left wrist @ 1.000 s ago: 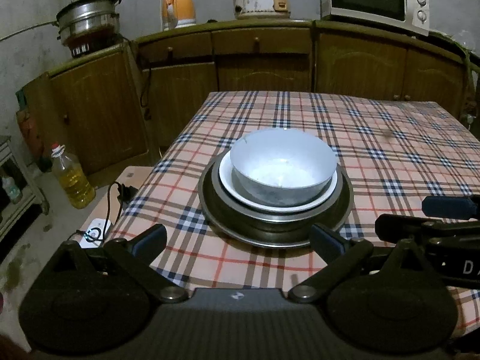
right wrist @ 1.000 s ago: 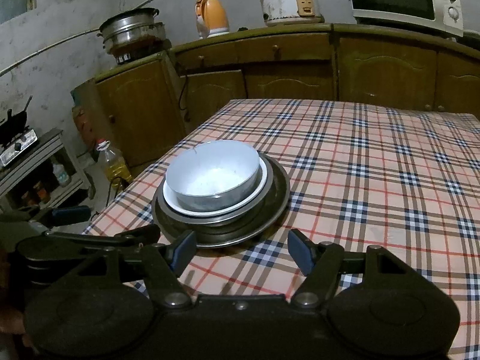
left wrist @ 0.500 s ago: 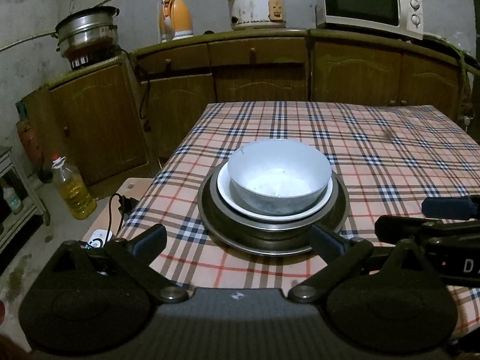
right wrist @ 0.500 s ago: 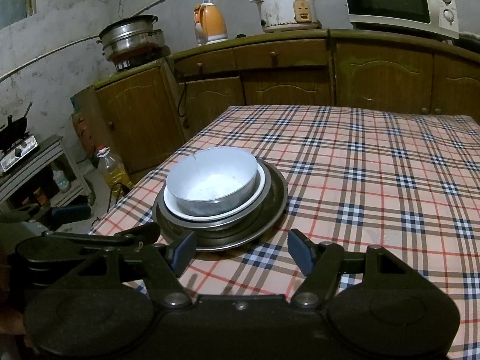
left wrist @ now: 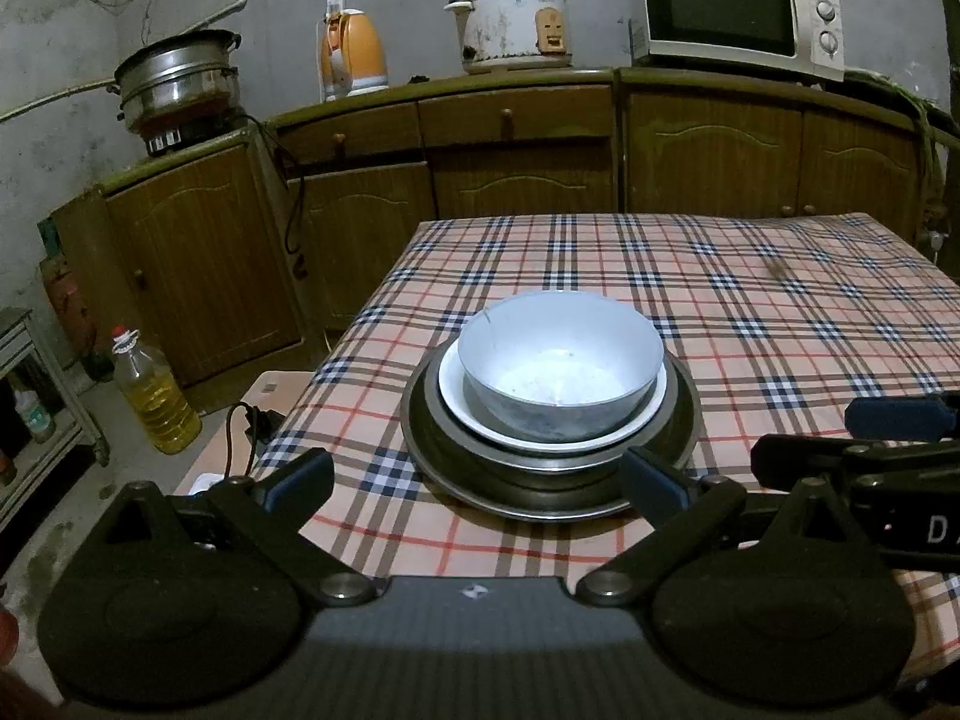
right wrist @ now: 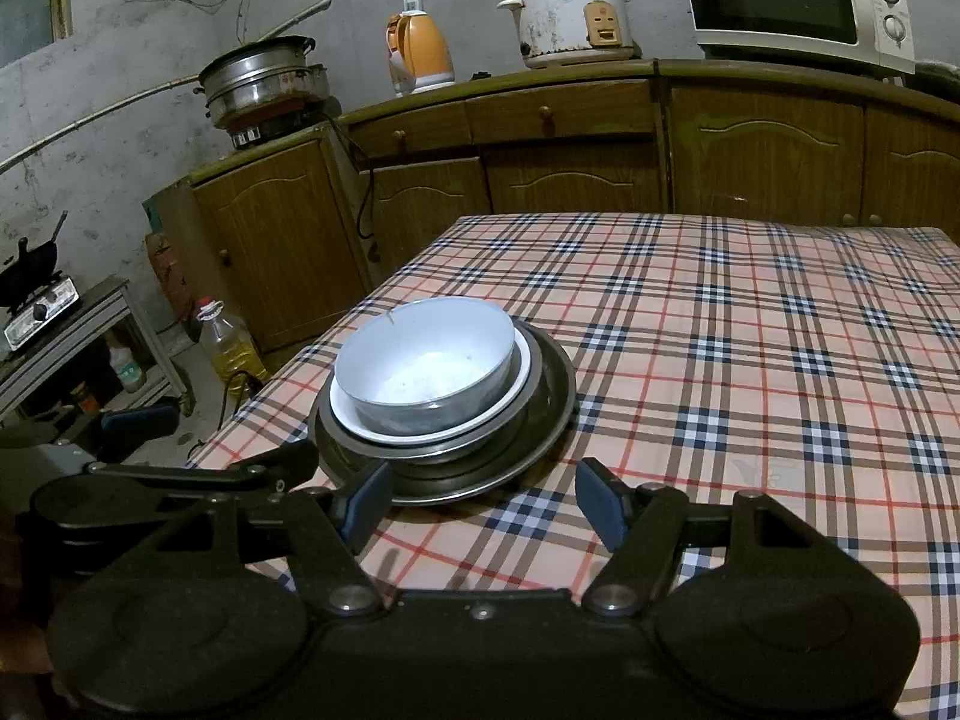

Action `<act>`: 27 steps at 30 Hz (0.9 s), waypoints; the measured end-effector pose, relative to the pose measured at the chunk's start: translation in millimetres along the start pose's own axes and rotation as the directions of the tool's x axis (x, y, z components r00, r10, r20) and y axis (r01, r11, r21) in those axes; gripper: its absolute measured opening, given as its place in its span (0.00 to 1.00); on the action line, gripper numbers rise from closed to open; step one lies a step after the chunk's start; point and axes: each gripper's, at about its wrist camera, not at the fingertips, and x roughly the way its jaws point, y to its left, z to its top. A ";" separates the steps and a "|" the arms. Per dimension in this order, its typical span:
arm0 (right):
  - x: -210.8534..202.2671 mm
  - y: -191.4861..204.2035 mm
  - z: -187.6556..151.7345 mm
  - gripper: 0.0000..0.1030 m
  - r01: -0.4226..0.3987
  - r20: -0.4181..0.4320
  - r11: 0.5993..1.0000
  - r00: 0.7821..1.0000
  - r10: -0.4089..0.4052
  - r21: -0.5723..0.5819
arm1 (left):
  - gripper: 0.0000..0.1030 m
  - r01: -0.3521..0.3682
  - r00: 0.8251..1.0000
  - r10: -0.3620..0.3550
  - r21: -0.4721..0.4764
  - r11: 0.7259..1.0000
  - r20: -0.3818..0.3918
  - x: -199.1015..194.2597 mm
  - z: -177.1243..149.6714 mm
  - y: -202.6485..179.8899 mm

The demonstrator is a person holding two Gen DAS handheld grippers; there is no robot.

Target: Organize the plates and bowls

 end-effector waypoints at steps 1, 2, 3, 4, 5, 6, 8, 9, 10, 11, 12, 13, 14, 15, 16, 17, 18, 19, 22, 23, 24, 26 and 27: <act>0.0 0.1 0.0 0.79 0.000 0.000 1.000 1.000 0.000 0.000 | 1.00 0.000 1.000 0.000 0.000 1.000 0.001 0.1 0.1 0.0; 0.1 -0.2 -0.1 0.79 -0.001 0.000 1.000 1.000 0.001 0.000 | 1.00 0.000 1.000 0.000 0.001 1.000 0.001 0.1 0.1 0.1; 0.1 -0.3 -0.2 0.79 -0.001 0.000 1.000 1.000 0.001 0.001 | 1.00 0.000 1.000 0.000 0.001 1.000 0.001 0.1 0.0 0.1; 0.2 0.1 -0.1 0.79 -0.001 0.000 1.000 1.000 0.001 0.001 | 1.00 0.000 1.000 0.000 0.001 1.000 0.002 0.0 0.0 0.0; 0.2 -0.4 -0.3 0.79 -0.001 0.000 1.000 1.000 0.001 0.000 | 1.00 -0.001 1.000 0.001 0.002 1.000 0.002 0.0 0.0 0.1; 0.2 -0.1 -0.1 0.79 -0.001 0.000 1.000 1.000 0.001 0.001 | 1.00 -0.001 1.000 0.001 0.002 1.000 0.002 -0.2 -0.4 -0.3; 0.3 -0.8 -0.4 0.79 -0.001 0.000 1.000 1.000 0.001 0.001 | 1.00 -0.001 1.000 0.001 0.002 1.000 0.003 -0.2 -0.5 -0.3; 0.3 -0.4 -0.3 0.79 -0.002 0.000 1.000 1.000 0.002 0.002 | 1.00 -0.001 1.000 0.001 0.002 1.000 0.003 -0.2 -0.5 -0.3; 0.4 -0.9 -0.4 0.79 -0.002 0.000 1.000 1.000 0.002 0.002 | 1.00 -0.002 1.000 0.002 0.003 1.000 0.003 -0.2 -0.6 -0.3; 0.5 -0.9 -0.4 0.79 -0.003 -0.001 1.000 1.000 0.003 0.004 | 1.00 -0.002 1.000 0.002 0.003 1.000 0.003 -0.1 -0.4 -0.4; 0.1 -0.6 -0.6 0.79 -0.002 -0.001 1.000 1.000 0.002 0.004 | 1.00 -0.002 1.000 0.002 0.003 1.000 0.003 -0.2 -0.3 -0.6; 0.1 -0.3 -0.6 0.79 -0.002 0.000 1.000 1.000 0.002 0.003 | 1.00 -0.002 1.000 0.002 0.004 1.000 0.003 -0.1 -0.4 -0.6; 0.3 -1.1 -0.6 0.79 -0.003 -0.001 1.000 1.000 0.003 0.004 | 1.00 -0.002 1.000 0.002 0.004 1.000 0.003 -0.1 -0.3 -0.6; 0.4 -1.2 -0.7 0.79 -0.003 -0.001 1.000 1.000 0.003 0.004 | 1.00 -0.002 1.000 0.002 0.004 1.000 0.002 -0.1 -0.4 -0.7; 0.4 -0.9 -0.7 0.79 -0.003 -0.001 1.000 1.000 0.003 0.005 | 1.00 -0.003 1.000 0.003 0.004 1.000 0.002 -0.2 -0.3 -1.0; 0.4 -0.4 -0.9 0.79 -0.003 -0.001 1.000 1.000 0.003 0.005 | 1.00 -0.003 1.000 0.003 0.004 1.000 0.002 -0.1 -0.3 -0.9; 0.4 -0.7 -0.9 0.79 -0.003 -0.001 1.000 1.000 0.003 0.004 | 1.00 -0.002 1.000 0.002 0.004 1.000 0.002 -0.2 -0.3 -0.9; 0.5 -0.3 -0.8 0.79 -0.003 -0.001 1.000 1.000 0.003 0.005 | 1.00 -0.002 1.000 0.002 0.004 1.000 0.002 -0.1 -0.4 -0.9; 0.6 1.3 -1.4 0.79 -0.003 -0.003 1.000 1.000 0.003 0.006 | 1.00 -0.003 1.000 0.003 0.004 1.000 0.002 -0.1 -0.3 -1.0; 0.6 0.3 -1.8 0.79 -0.004 -0.003 1.000 1.000 0.004 0.007 | 1.00 -0.003 1.000 0.003 0.004 1.000 0.002 -0.1 -0.4 -1.0; 1.2 0.2 -2.7 0.79 -0.004 -0.003 1.000 1.000 0.004 0.009 | 1.00 -0.002 1.000 0.002 0.004 1.000 0.002 0.0 -0.3 -1.0; 1.8 0.2 -3.2 0.79 -0.004 -0.004 1.000 1.000 0.004 0.009 | 1.00 -0.002 1.000 0.002 0.005 1.000 0.002 0.1 -0.4 -1.1; 2.3 0.3 -3.8 0.79 -0.004 -0.004 1.000 1.000 0.004 0.010 | 1.00 -0.003 1.000 0.003 0.004 1.000 0.002 0.0 -0.4 -1.2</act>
